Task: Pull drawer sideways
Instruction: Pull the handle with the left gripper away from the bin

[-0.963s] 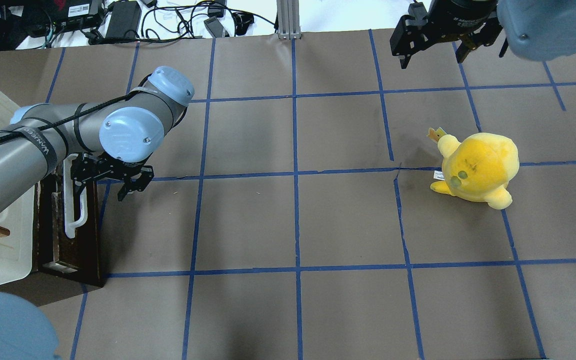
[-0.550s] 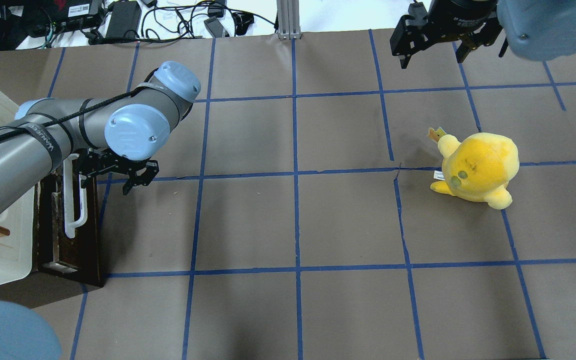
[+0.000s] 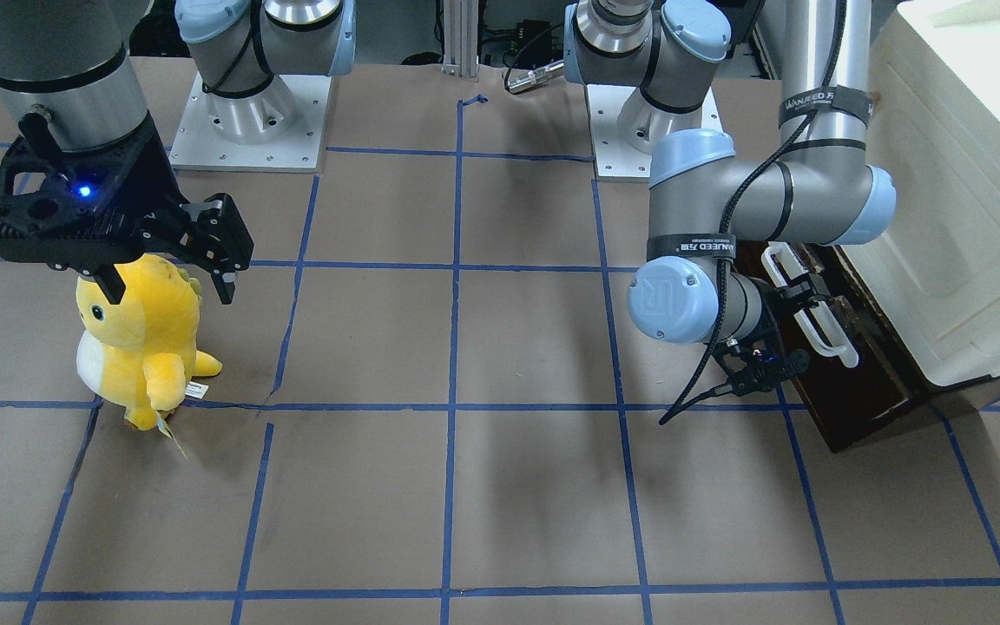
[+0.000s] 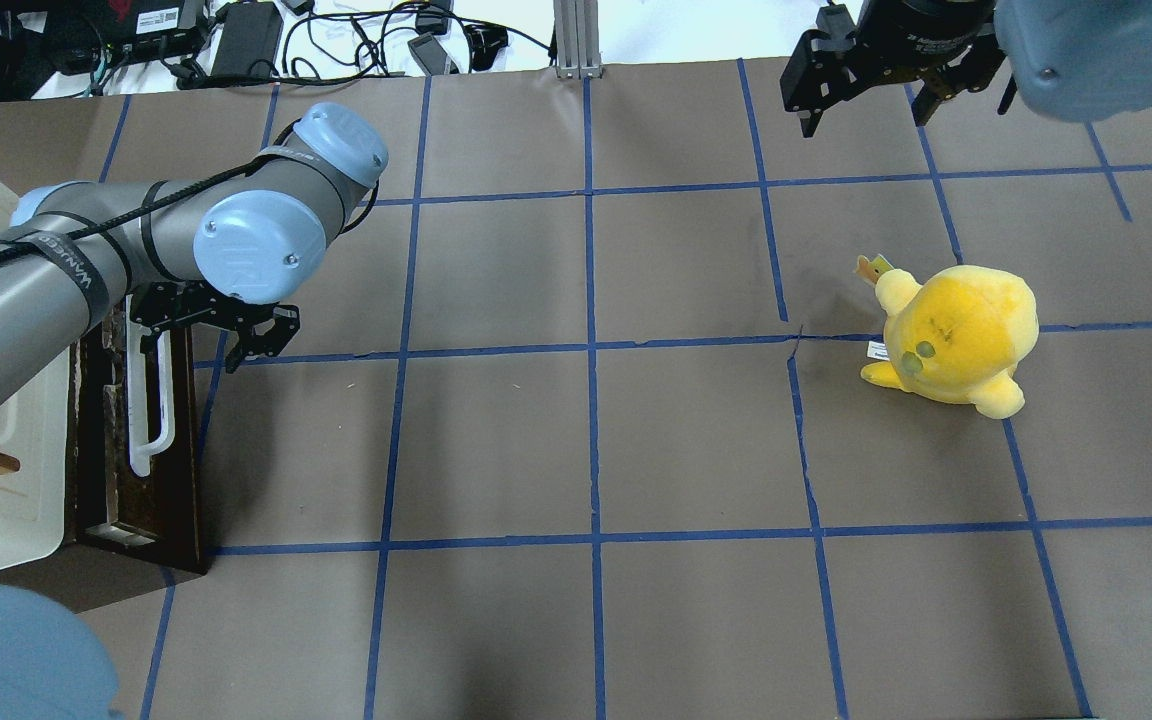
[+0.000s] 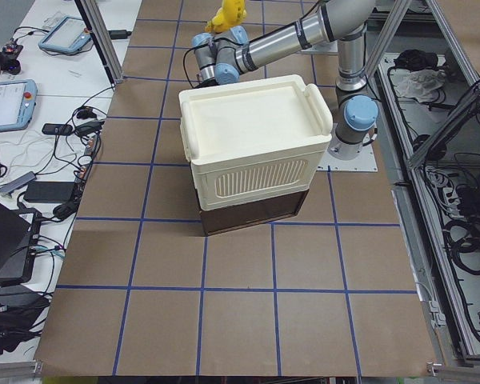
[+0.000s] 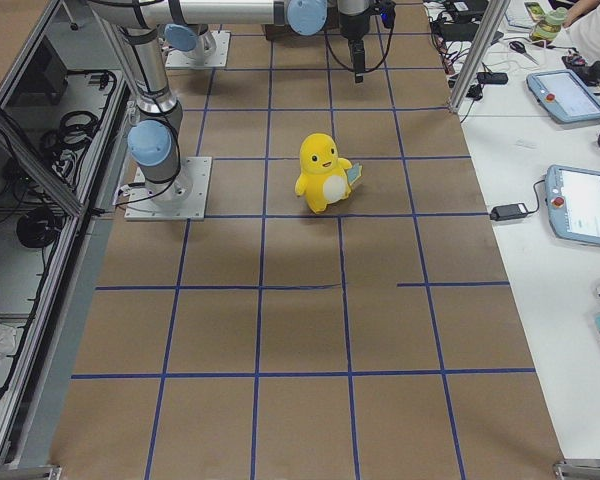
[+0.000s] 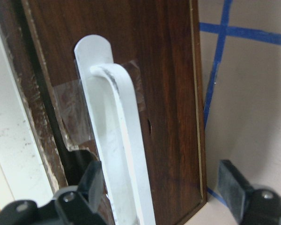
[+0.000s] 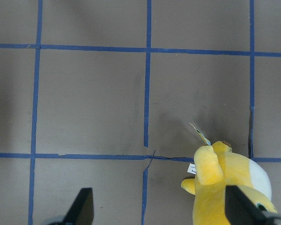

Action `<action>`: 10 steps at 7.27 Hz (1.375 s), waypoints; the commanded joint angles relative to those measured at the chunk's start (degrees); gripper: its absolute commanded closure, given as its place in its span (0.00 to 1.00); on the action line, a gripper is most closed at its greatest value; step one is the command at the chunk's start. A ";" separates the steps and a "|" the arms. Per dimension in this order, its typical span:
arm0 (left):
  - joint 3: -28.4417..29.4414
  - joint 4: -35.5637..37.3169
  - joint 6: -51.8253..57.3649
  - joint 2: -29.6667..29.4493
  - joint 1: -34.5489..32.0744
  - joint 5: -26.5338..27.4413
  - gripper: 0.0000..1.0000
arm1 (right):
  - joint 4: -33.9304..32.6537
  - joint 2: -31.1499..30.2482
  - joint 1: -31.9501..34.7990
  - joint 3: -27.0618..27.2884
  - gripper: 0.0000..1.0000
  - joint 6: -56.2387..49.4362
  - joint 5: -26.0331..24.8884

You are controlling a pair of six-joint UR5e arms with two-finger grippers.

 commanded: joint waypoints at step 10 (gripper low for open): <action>0.28 2.65 -6.10 -0.76 -4.38 -7.13 0.24 | 0.00 0.00 0.00 0.00 0.00 0.00 -0.02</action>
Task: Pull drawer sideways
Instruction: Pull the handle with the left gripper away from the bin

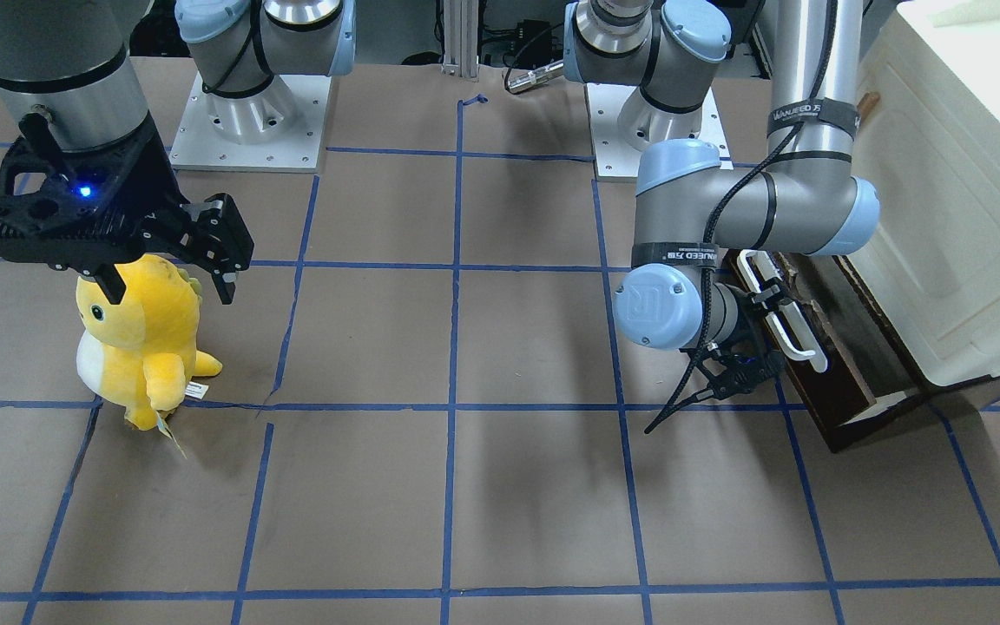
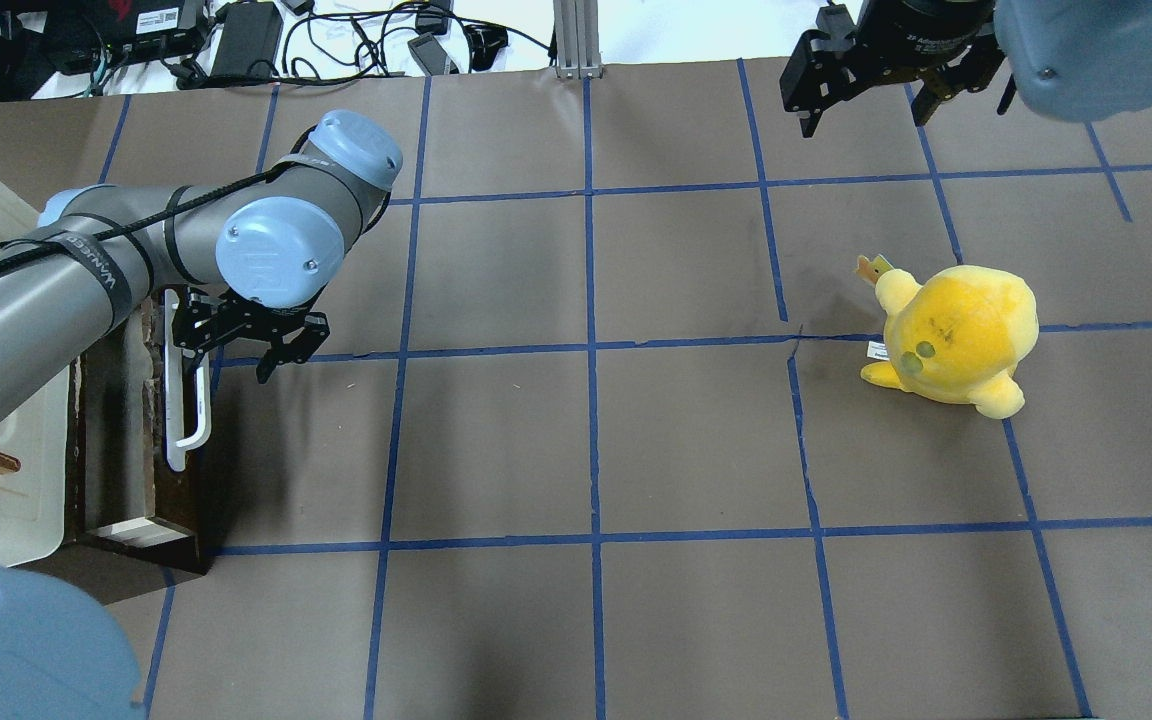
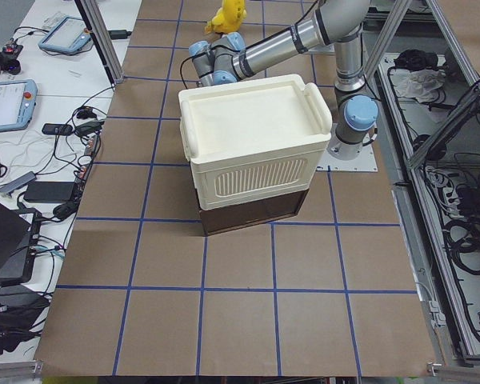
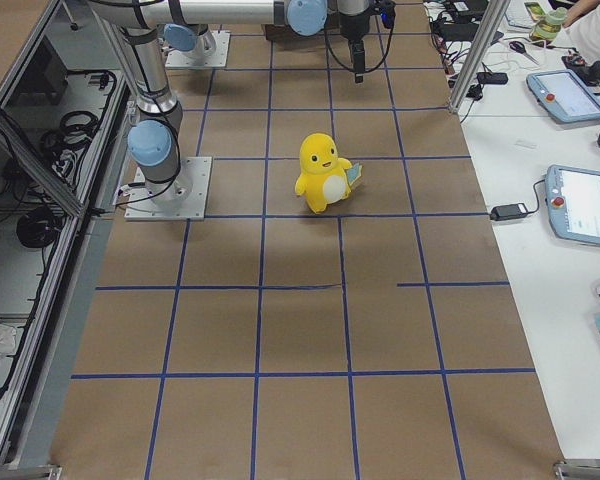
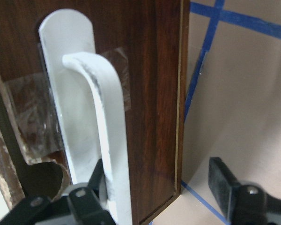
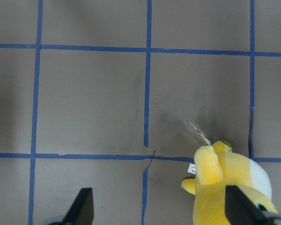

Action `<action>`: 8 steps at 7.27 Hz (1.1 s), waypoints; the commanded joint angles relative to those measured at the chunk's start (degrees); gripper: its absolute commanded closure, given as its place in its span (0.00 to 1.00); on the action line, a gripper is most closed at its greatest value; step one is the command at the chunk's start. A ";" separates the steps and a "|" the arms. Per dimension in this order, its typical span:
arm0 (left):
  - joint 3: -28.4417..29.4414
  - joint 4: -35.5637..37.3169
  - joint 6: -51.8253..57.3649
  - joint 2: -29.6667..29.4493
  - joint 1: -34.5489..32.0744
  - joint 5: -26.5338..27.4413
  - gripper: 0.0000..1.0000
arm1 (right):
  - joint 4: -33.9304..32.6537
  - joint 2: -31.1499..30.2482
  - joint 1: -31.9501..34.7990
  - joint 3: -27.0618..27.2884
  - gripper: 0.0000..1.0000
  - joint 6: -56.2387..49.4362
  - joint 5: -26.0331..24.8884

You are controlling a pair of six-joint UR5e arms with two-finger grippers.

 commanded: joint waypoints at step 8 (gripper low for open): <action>1.10 5.22 1.48 3.16 -7.12 -3.39 0.16 | 0.00 0.00 0.00 0.00 0.00 0.00 -0.04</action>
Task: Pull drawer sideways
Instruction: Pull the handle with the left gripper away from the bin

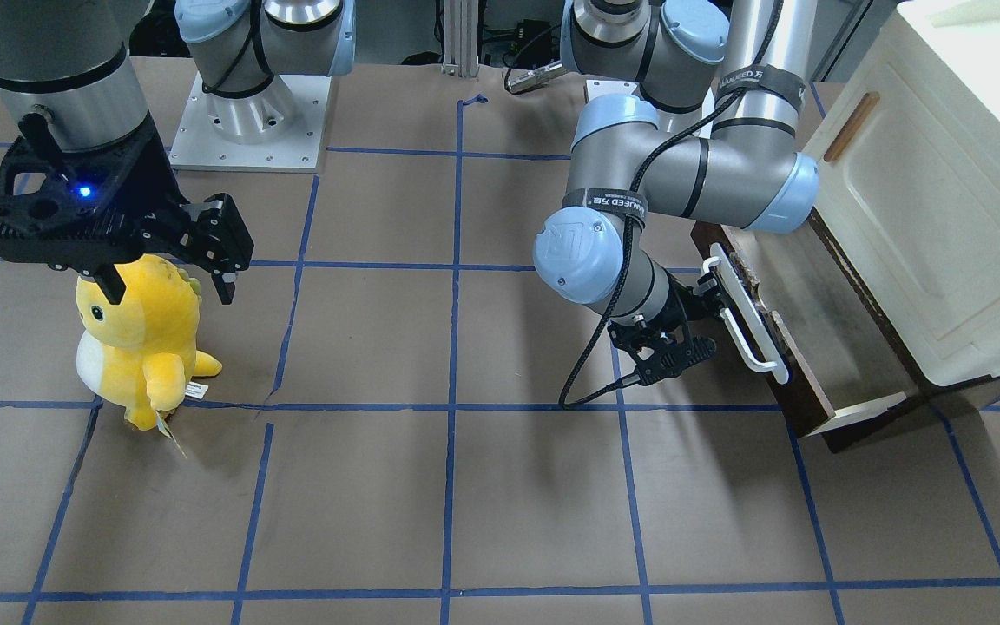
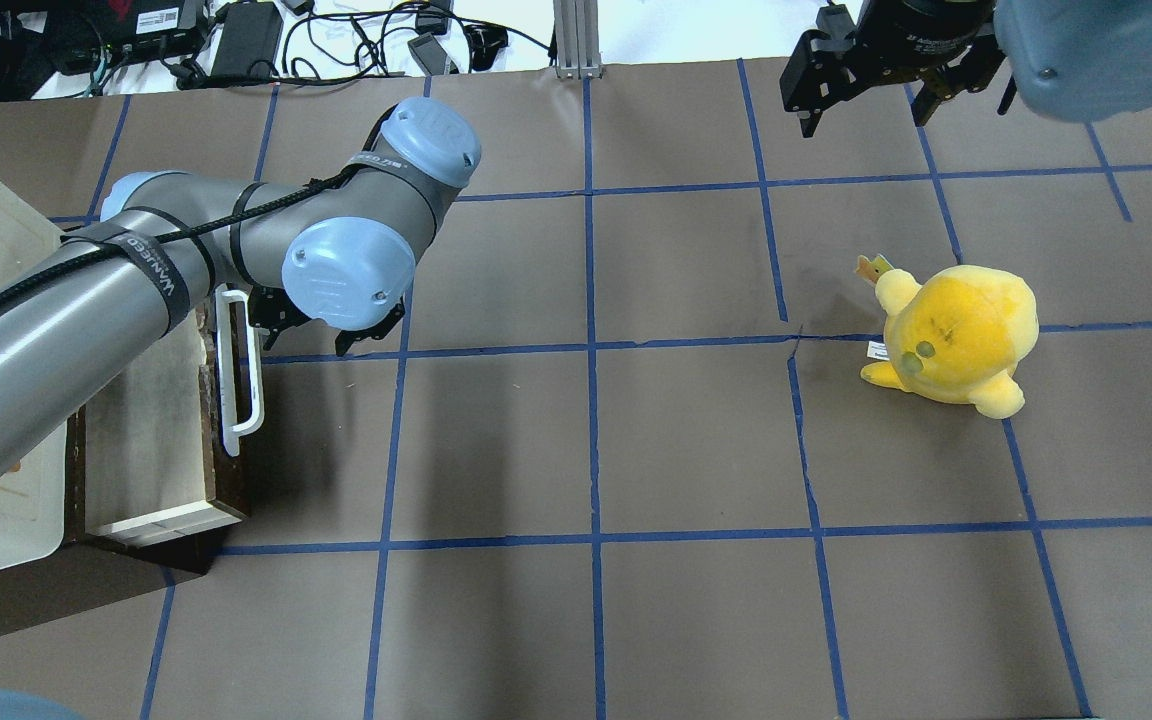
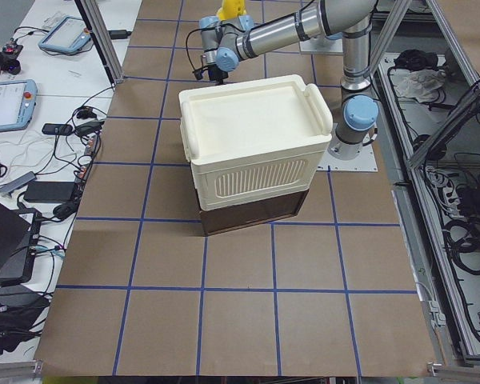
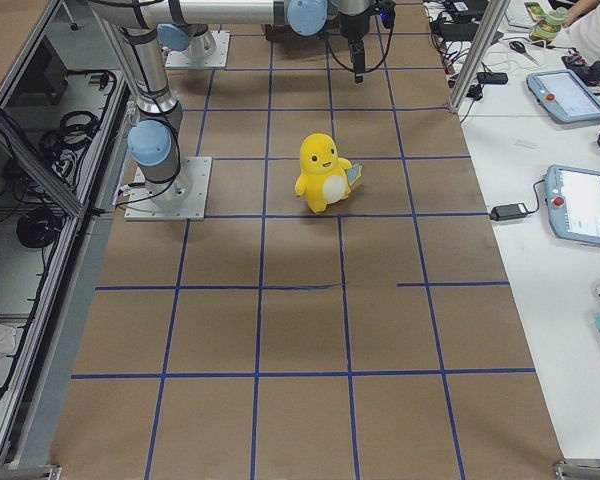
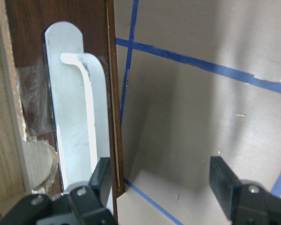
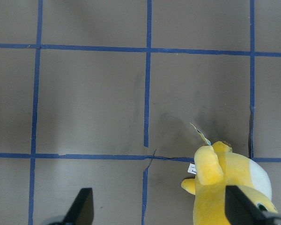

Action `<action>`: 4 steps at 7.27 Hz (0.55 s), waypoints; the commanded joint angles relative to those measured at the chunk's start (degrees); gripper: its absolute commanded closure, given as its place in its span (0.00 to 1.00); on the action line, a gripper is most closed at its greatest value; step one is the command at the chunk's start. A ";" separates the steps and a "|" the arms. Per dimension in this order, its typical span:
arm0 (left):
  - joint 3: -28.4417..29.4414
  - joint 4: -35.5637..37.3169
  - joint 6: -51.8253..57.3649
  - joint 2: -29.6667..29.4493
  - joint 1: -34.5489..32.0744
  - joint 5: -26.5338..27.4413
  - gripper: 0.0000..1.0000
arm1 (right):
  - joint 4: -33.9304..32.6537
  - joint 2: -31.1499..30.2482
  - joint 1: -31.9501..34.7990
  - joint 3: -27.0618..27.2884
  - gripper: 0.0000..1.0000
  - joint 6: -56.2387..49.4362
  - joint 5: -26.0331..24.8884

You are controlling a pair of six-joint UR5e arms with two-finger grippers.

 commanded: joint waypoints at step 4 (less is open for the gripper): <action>4.04 -8.35 5.32 6.85 1.37 -2.50 0.00 | 0.00 0.00 0.00 0.00 0.00 0.00 -0.02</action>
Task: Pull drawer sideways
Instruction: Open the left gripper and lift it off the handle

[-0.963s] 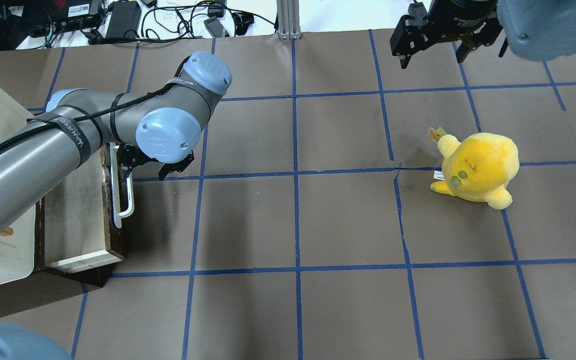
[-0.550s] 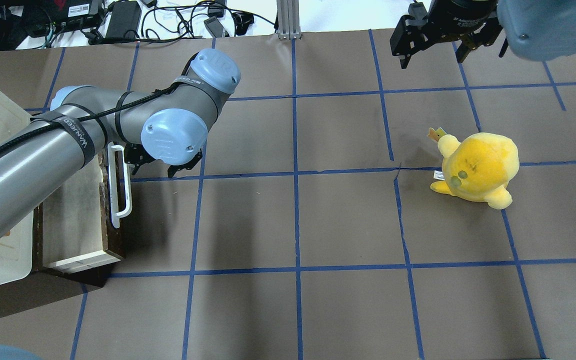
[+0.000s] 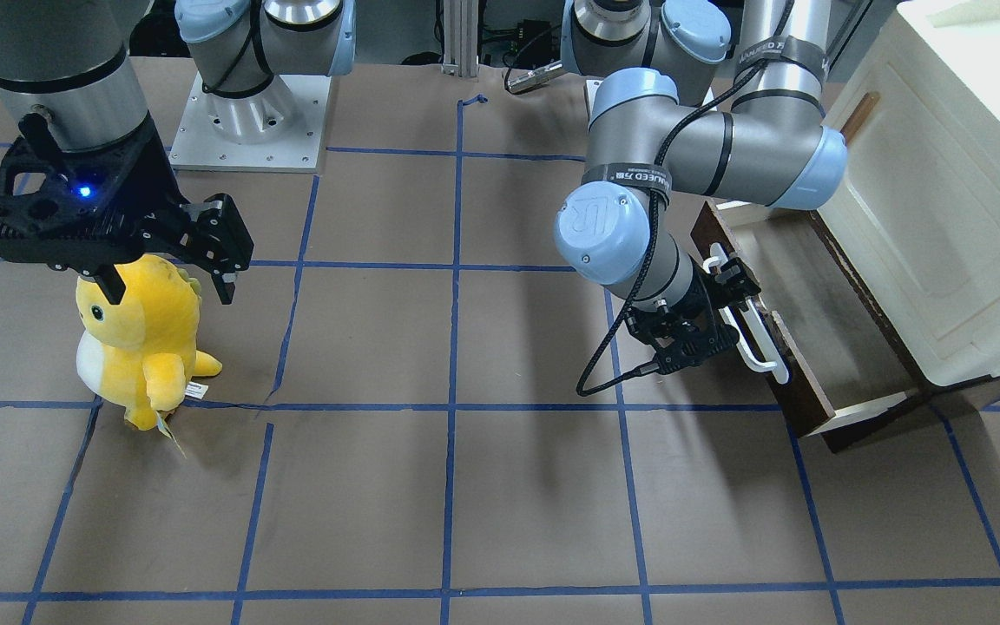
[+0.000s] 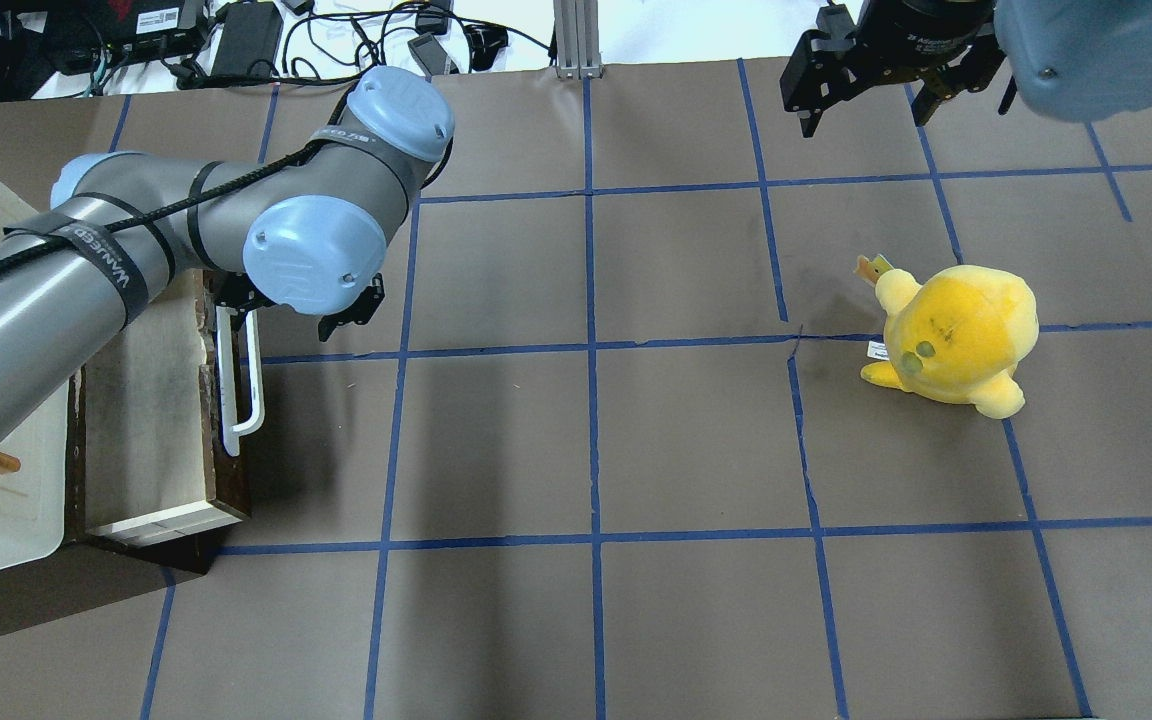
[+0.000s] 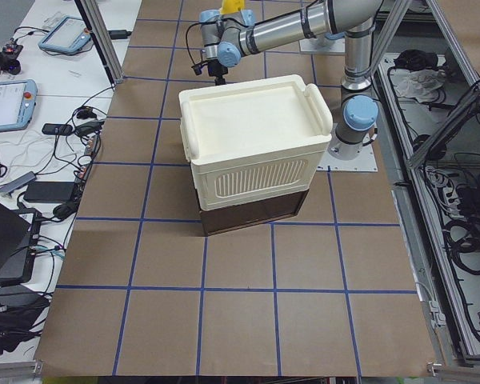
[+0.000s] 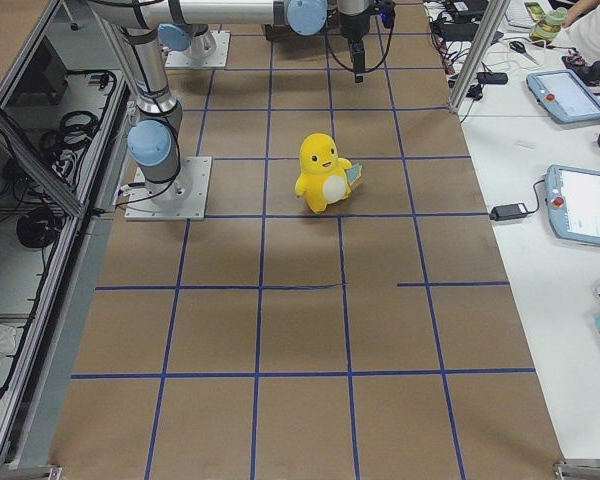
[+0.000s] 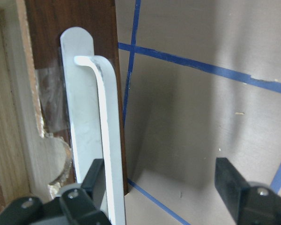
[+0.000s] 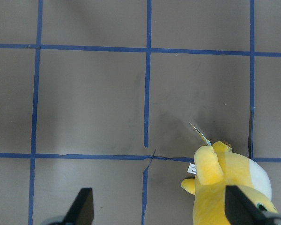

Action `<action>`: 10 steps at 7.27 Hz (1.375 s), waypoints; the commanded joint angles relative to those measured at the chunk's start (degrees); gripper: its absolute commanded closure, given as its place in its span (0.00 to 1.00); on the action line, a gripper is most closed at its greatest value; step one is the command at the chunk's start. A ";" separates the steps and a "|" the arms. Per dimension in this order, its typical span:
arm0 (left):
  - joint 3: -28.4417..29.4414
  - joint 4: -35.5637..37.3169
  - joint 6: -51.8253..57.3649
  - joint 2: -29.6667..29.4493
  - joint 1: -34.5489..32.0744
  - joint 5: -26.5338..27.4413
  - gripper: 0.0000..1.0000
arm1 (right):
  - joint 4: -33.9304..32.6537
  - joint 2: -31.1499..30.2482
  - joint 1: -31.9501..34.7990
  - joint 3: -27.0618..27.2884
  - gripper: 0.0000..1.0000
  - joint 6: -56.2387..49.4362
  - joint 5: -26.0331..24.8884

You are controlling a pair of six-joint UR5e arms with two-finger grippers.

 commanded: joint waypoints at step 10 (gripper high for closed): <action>8.51 -4.07 25.71 16.50 10.71 -39.56 0.00 | 0.00 0.00 0.00 0.00 0.00 0.00 -0.01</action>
